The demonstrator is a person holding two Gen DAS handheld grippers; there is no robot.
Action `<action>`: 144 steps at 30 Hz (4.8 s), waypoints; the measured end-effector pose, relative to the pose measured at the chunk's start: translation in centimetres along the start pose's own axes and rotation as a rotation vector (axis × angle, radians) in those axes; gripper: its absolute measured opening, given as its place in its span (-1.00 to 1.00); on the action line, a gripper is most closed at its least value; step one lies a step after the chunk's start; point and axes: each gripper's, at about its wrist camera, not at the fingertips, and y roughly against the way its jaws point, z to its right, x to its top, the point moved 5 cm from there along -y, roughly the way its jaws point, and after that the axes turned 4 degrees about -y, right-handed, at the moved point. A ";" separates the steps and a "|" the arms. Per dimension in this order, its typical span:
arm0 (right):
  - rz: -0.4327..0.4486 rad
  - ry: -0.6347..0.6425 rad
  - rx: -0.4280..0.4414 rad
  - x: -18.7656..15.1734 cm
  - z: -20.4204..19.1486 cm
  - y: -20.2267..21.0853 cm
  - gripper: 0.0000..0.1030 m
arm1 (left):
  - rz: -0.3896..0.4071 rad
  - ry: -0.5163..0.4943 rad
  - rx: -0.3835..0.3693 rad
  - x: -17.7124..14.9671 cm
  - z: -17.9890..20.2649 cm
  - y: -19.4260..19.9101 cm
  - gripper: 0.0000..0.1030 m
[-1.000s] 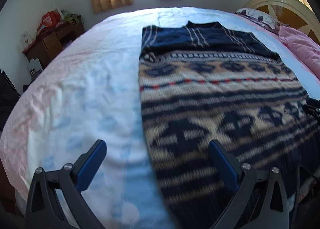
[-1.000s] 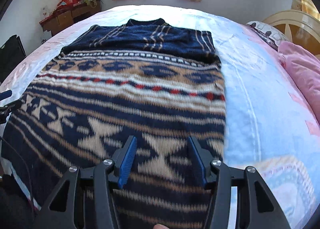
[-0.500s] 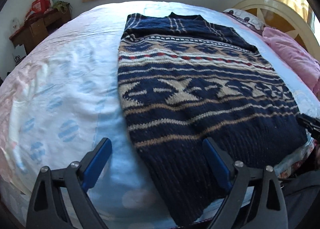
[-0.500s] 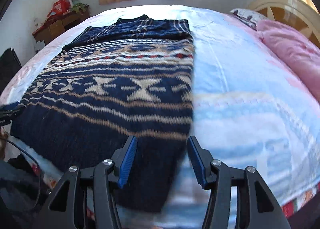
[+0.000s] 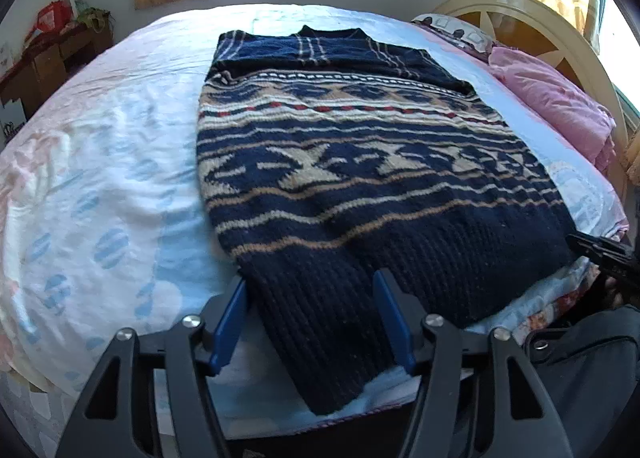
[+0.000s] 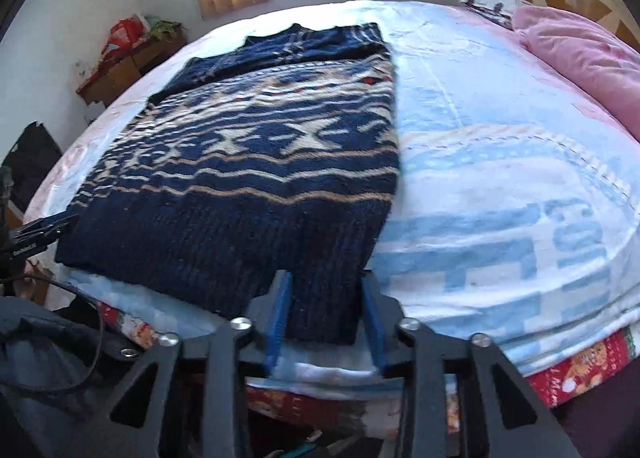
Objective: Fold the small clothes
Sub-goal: 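Close both tools on the sweater hem edge, then lift the held hem with both tools and fold it over toward the collar, then lay the folded hem down on the sweater and open both tools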
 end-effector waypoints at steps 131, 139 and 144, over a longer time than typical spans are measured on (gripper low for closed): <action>-0.058 -0.073 -0.021 23.1 6.6 -13.9 -0.84 | 0.026 0.209 0.032 18.0 -13.5 -11.4 -0.75; -0.015 -0.091 -0.078 24.9 6.3 -11.5 -0.25 | 0.060 0.183 0.103 18.3 -12.8 -10.1 -0.23; 0.081 -0.048 -0.025 28.1 2.2 -10.3 -0.10 | 0.064 0.130 0.193 18.5 -12.3 -10.4 -0.07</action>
